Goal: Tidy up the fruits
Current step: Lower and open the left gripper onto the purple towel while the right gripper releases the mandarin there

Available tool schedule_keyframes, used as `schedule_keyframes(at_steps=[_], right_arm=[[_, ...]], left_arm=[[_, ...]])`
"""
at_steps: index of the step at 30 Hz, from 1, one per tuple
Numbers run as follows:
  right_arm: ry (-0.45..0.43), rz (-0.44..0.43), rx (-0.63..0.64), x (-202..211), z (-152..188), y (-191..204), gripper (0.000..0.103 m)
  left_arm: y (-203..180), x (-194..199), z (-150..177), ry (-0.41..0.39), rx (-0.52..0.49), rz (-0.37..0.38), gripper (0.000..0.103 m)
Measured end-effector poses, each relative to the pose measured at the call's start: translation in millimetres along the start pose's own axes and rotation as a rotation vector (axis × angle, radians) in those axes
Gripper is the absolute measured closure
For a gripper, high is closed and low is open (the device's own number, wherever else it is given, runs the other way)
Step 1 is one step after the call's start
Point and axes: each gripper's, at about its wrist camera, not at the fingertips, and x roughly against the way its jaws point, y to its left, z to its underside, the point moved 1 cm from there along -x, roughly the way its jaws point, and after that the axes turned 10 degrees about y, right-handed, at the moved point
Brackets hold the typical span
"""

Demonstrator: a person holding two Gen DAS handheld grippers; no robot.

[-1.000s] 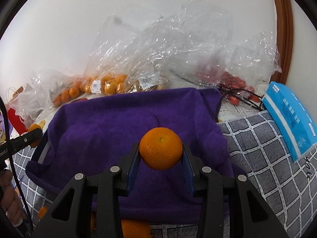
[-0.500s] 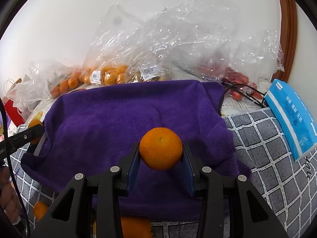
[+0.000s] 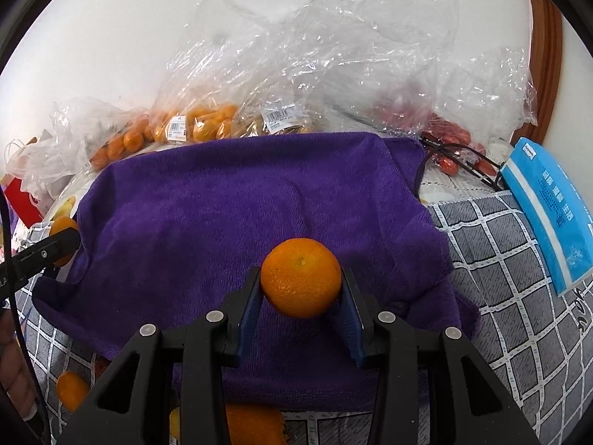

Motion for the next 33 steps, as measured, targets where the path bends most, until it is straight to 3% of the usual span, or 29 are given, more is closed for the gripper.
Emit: schedule_keyframes(at_steps=[28,33], right_arm=[[0.029,0.011,0.010,-7.4,2.0,1.9,0.062],[0.006,0.007,0.014,-1.8,2.2,2.5,0.058]], left_arm=[[-10.1,-12.6,4.6,0.042,-0.054,-0.037,0.073],[-8.9,-13.6,5.0,0.050,-0.047,-0.044,0.073]])
